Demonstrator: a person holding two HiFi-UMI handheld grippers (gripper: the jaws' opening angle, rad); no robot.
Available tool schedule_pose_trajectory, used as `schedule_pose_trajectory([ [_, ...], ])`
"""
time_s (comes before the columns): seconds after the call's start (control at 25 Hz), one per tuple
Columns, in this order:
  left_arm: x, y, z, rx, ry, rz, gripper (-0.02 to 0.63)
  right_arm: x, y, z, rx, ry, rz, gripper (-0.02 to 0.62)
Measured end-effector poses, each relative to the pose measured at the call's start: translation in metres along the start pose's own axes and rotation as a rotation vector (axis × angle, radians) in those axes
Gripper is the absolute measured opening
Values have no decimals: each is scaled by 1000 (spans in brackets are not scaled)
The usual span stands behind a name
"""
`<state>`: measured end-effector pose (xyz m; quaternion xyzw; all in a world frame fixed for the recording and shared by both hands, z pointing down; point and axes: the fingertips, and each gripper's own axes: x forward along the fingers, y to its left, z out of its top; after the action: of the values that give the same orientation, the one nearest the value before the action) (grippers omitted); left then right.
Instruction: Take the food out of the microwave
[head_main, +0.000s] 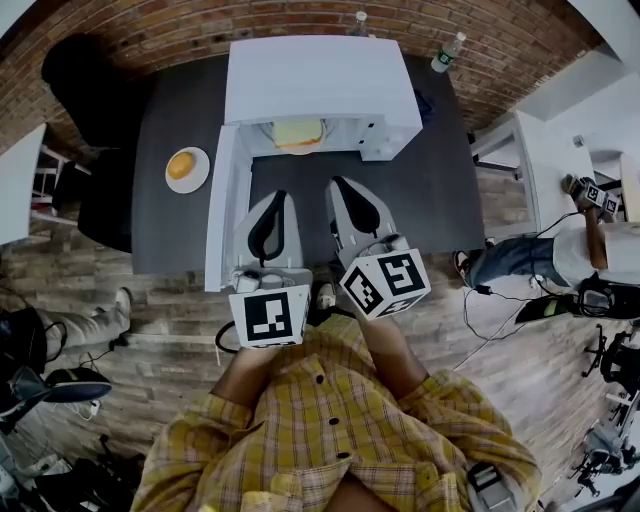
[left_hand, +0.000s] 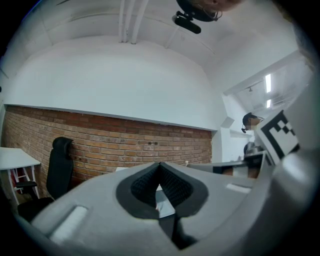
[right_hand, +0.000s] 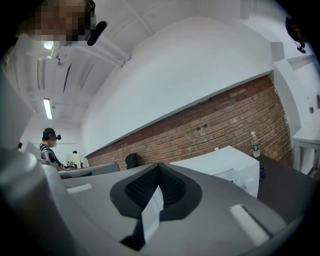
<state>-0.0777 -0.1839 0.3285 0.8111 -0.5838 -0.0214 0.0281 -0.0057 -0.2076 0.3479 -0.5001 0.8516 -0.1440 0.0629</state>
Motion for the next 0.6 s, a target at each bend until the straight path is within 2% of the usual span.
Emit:
schedule_pose_trajectory([
  [0.28, 12, 1, -12, 24, 15, 17, 0, 31, -35, -37, 283, 14, 38, -3],
  [0.44, 13, 6, -16, 33, 29, 30, 0, 44, -50, -51, 388, -15, 31, -8],
  [0.6, 16, 7, -22, 43, 43, 29, 0, 61, -62, -75, 655, -24, 72, -8],
])
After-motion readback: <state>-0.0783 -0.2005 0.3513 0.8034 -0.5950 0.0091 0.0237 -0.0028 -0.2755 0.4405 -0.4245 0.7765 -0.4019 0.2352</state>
